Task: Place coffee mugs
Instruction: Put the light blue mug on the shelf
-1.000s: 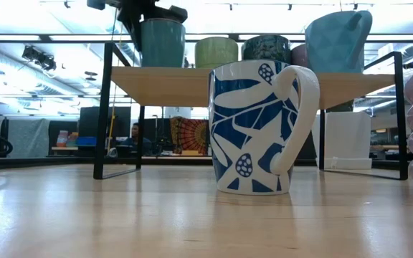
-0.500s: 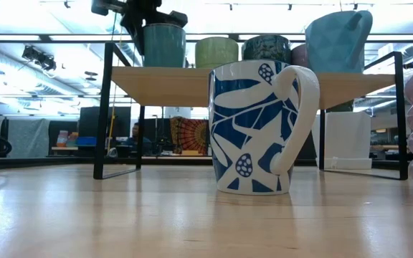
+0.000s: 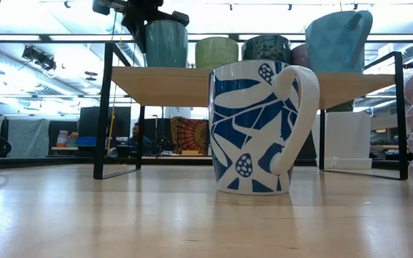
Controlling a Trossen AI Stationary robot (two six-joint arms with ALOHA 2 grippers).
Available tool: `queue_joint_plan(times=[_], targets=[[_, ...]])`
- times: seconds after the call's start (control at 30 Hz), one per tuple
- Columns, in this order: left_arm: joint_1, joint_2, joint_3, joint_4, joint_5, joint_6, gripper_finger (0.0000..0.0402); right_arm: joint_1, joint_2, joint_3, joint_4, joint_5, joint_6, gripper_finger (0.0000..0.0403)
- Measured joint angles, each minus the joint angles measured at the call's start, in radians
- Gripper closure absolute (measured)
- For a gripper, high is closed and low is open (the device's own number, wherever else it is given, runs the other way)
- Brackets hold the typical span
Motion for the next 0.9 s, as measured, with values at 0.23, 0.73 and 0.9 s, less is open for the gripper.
queue_joint_plan(times=[0.23,0.73,0.9], targets=[[0.008,0.0,-0.012,0.016,0.014,0.0,0.0368,0.0,0.0,0.0,0.001,0.0,0.0,0.0206],[0.014,-0.002,-0.066,0.061,-0.003,-0.011,0.0357,0.0,0.0,0.0,0.001,0.0,0.0,0.0206],[0.011,0.0,-0.068,0.07,-0.015,-0.057,0.0324,0.0,0.0,0.0,0.001,0.0,0.0,0.0206]])
